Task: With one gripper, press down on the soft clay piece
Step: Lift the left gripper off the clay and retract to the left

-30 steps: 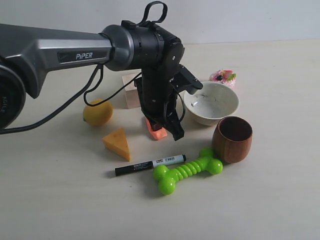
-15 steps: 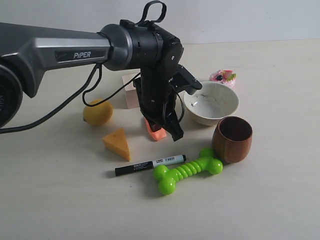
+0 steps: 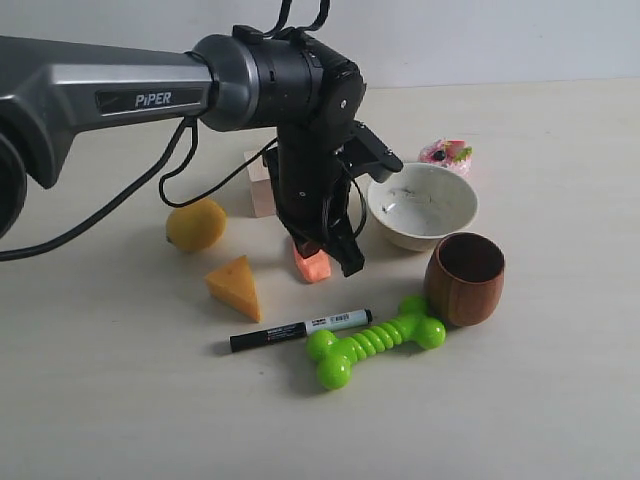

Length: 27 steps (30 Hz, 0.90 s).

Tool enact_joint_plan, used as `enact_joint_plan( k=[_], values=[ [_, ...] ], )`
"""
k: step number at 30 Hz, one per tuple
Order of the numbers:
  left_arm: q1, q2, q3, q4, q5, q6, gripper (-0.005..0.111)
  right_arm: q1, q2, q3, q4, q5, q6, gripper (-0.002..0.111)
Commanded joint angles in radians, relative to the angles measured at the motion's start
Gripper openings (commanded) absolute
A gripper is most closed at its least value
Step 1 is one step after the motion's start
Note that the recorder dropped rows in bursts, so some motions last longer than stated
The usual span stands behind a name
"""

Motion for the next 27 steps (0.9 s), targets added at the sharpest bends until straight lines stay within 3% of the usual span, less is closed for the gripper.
enact_joint_plan(
  k=[1,9,13,19,27],
  values=[
    [-0.002,-0.023,0.004,-0.001,0.008,-0.009,0.0,-0.006,-0.007,0.005,0.0,-0.003,0.0,0.0],
    [-0.002,-0.106,0.006,0.003,-0.003,-0.094,0.0,-0.006,-0.007,0.005,0.0,-0.003,0.0,0.0],
    [-0.008,-0.191,0.053,0.001,-0.077,-0.114,0.0,-0.006,-0.007,0.005,0.0,-0.003,0.0,0.0],
    [-0.015,-0.426,0.281,-0.003,-0.291,-0.208,0.0,-0.006,-0.007,0.005,0.0,-0.003,0.0,0.0],
    [-0.019,-0.871,0.635,-0.02,-0.469,-0.319,0.0,-0.006,-0.007,0.005,0.0,-0.003,0.0,0.0]
  ],
)
